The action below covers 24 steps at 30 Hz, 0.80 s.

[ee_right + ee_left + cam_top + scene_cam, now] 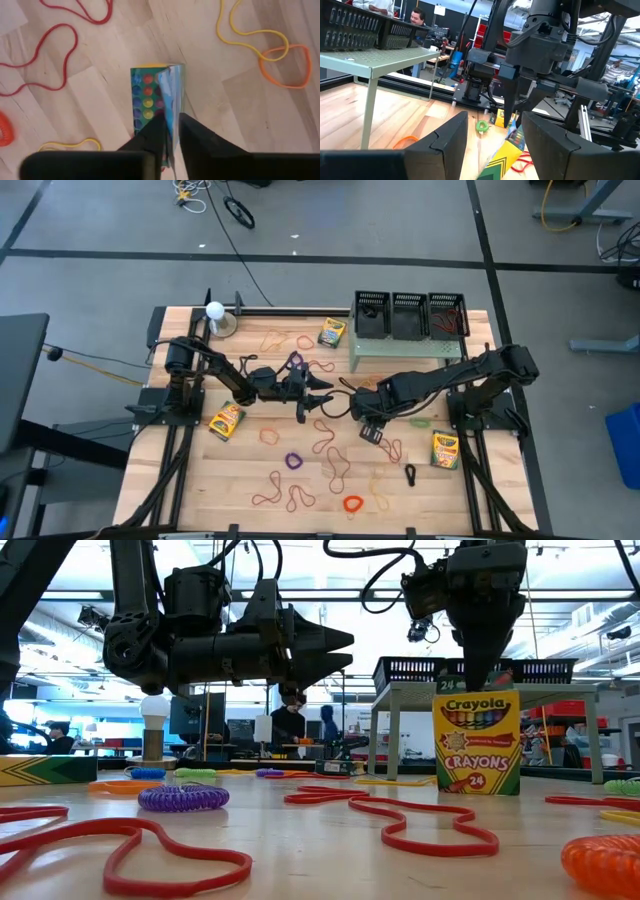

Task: Pick & Place Office Desk Supplies
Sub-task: Put the yellow crayon box into the middle black basket on the shelf

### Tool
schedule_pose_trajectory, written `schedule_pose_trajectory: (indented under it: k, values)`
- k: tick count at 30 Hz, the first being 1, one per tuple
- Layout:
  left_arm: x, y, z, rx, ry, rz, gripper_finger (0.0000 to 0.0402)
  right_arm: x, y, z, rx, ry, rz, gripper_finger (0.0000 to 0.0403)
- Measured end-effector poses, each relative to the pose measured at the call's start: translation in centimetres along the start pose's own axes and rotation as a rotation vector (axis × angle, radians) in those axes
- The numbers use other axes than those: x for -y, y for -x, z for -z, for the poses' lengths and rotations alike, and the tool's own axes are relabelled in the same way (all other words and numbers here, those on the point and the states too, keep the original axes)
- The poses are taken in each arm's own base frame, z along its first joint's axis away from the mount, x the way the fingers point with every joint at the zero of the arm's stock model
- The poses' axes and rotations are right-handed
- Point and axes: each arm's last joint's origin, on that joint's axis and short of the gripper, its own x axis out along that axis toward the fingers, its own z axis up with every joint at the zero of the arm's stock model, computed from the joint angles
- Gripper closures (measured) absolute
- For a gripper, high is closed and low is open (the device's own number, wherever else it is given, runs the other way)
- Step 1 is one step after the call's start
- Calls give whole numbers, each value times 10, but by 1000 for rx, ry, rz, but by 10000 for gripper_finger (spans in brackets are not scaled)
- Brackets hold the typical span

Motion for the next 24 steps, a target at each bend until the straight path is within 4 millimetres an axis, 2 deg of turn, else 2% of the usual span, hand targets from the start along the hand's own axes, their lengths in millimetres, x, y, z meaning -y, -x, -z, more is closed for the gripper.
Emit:
schedule_pose_trajectory:
  k: [9,14,17,22,24]
  values:
    - [0,0,0,0,0,0,207,0,0,0,1,0,1,266]
    - [0,0,0,0,0,0,207,2,0,2,-9,6,40,259]
    - [0,0,0,0,0,0,207,3,0,3,-20,13,47,285]
    - [0,0,0,0,0,0,207,3,0,3,-20,33,47,376]
    - [0,0,0,0,0,0,207,3,0,3,-15,35,56,393]
